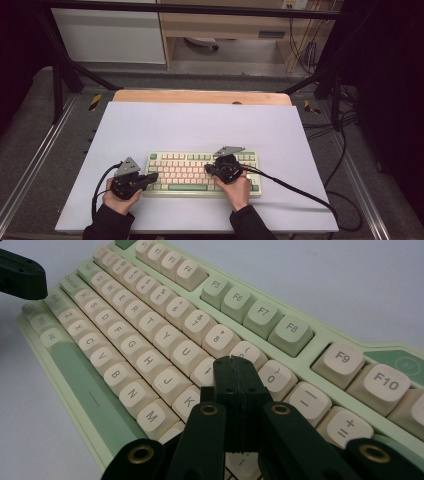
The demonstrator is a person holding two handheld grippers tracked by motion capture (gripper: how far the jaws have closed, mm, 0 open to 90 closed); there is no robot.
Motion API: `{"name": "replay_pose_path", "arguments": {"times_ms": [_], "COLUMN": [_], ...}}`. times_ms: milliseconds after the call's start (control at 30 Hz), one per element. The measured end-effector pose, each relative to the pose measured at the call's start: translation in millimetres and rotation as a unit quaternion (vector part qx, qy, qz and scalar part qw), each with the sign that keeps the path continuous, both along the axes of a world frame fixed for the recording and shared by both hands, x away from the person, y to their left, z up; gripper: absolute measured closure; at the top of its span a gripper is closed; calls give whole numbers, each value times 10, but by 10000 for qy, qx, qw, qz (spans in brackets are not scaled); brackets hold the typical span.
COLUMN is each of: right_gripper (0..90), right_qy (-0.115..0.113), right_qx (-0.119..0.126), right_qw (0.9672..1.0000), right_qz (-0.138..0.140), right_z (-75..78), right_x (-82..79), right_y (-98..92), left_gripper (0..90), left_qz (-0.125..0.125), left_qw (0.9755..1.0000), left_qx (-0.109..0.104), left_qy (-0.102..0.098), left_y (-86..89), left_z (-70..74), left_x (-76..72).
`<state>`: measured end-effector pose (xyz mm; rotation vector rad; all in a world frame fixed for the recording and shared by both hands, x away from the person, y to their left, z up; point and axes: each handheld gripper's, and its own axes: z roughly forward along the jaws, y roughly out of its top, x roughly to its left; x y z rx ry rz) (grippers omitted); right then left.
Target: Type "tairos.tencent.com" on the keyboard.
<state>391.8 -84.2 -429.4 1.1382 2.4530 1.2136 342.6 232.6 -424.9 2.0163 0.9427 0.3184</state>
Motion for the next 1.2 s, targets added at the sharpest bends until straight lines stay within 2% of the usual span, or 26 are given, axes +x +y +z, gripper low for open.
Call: {"name": "replay_pose_path", "arguments": {"times_ms": [267, 600, 800, 933, 1200], "right_gripper": [900, 900, 900, 900, 900], "right_qy": [-20, -187, -183, -167, -158], "right_qx": [-47, -42, 43, 86, 142], "right_qw": [10000, 9997, 9997, 9998, 9997], "right_qz": [16, 172, 150, 87, 145], "right_z": [-4, 162, 216, 214, 202], "right_x": [-8, -121, -185, -222, -310], "right_y": [-1, -98, -247, -369, -566], "left_gripper": [900, 900, 900, 900, 900], "left_qz": [-8, -13, -11, -13, 30], "left_qw": [10000, 10000, 10000, 10000, 10000], "left_qx": [16, 0, 3, 12, 17], "left_qy": [-2, -13, -7, -20, -29], "left_y": [-3, -7, -20, -33, -44], "left_z": [-4, 5, 3, 8, 15], "left_x": [3, 2, 5, 10, 21]}}
